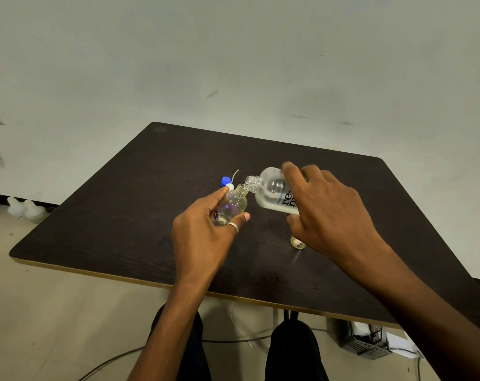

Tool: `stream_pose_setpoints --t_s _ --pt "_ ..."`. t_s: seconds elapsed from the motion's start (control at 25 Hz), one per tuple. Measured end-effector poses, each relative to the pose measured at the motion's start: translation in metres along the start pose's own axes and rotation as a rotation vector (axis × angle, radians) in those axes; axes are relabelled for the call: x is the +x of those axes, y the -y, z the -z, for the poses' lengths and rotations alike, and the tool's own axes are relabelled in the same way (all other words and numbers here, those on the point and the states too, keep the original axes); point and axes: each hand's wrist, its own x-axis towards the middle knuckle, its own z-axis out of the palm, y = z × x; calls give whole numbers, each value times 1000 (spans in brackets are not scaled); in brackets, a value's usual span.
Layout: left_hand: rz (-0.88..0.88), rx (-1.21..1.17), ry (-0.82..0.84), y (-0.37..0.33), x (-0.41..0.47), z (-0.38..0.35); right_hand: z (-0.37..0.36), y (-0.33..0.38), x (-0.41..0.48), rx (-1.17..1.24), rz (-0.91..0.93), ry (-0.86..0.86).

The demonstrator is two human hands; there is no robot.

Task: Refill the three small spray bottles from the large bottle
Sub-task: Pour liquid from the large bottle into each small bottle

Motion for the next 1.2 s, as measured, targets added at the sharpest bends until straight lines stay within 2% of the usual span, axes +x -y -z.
stream_pose_setpoints --t_s 1.2 --pt "18 -53 -8 1 0 -2 0 0 2 -17 2 -7"
